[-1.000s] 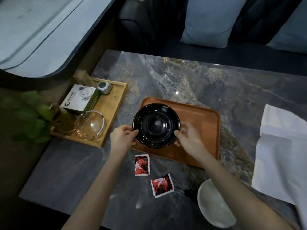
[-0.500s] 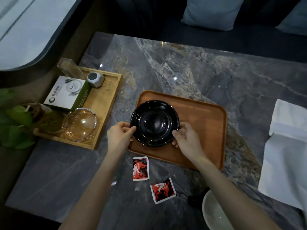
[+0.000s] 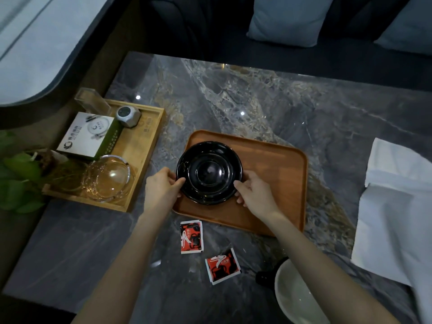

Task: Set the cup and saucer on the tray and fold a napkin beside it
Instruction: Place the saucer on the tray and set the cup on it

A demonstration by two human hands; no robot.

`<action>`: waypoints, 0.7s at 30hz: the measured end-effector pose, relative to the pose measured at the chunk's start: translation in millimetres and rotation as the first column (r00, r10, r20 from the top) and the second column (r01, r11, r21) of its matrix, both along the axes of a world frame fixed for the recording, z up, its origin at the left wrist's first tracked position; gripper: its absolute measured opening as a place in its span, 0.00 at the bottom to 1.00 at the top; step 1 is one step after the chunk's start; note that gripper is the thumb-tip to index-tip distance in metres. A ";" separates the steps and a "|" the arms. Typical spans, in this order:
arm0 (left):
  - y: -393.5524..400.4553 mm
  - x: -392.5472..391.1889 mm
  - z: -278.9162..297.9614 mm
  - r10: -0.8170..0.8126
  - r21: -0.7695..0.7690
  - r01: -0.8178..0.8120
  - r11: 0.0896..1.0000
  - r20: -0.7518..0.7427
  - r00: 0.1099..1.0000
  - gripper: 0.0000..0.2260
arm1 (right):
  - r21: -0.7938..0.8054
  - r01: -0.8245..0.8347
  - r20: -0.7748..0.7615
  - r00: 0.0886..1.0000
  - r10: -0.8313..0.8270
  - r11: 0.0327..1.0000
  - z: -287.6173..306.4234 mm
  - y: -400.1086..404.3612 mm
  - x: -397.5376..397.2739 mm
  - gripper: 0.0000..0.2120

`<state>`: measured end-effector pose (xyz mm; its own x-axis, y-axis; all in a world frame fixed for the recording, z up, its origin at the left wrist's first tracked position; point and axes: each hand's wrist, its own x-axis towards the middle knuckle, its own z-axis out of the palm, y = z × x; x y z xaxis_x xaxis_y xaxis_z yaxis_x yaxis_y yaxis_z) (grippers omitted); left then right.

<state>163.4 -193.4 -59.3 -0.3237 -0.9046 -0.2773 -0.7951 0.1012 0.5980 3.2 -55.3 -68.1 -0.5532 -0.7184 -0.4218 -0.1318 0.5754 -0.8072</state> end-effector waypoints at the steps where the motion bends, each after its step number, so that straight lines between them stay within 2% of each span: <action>1: -0.5 0.1 2.8 -0.044 -0.031 0.046 0.998 0.062 0.997 0.09 | 0.025 -0.039 -0.013 0.999 0.039 0.999 3.9 1.3 -3.0 0.19; 4: 0.2 0.9 14.5 -0.125 -0.107 0.149 0.983 0.202 0.971 0.12 | 0.132 -0.151 -0.042 0.987 0.158 0.980 18.1 10.1 -14.0 0.21; 7: 12.2 0.4 29.7 -0.208 -0.191 0.259 0.947 0.251 0.945 0.11 | 0.229 -0.265 -0.143 0.943 0.302 0.937 36.3 29.8 -24.1 0.17; 10: 38.5 -3.1 45.1 -0.337 -0.247 0.406 0.880 0.278 0.899 0.10 | 0.336 -0.355 -0.364 0.805 0.467 0.873 61.7 58.2 -27.9 0.14; 12: 61.2 -3.8 51.1 -0.412 -0.284 0.474 0.833 0.254 0.875 0.10 | 0.378 -0.350 -0.474 0.722 0.504 0.857 74.4 79.3 -28.6 0.13; 14: 83.2 -2.7 52.3 -0.492 -0.344 0.536 0.771 0.213 0.844 0.08 | 0.401 -0.328 -0.534 0.675 0.509 0.855 84.0 101.7 -28.2 0.13; 17: 113.0 0.1 46.5 -0.638 -0.407 0.652 0.640 0.192 0.746 0.08 | 0.401 -0.311 -0.560 0.662 0.499 0.862 86.0 141.3 -27.7 0.13; 21: 154.3 8.0 39.4 -0.772 -0.374 0.765 0.524 0.172 0.612 0.18 | 0.419 -0.274 -0.514 0.714 0.475 0.866 70.1 193.1 -20.1 0.13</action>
<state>171.4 -39.1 -19.9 -0.9455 -0.3243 0.0300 -0.2908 0.8823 0.3702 -16.9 137.9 2.0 -0.4699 -0.8179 -0.3320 -0.7718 0.5632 -0.2952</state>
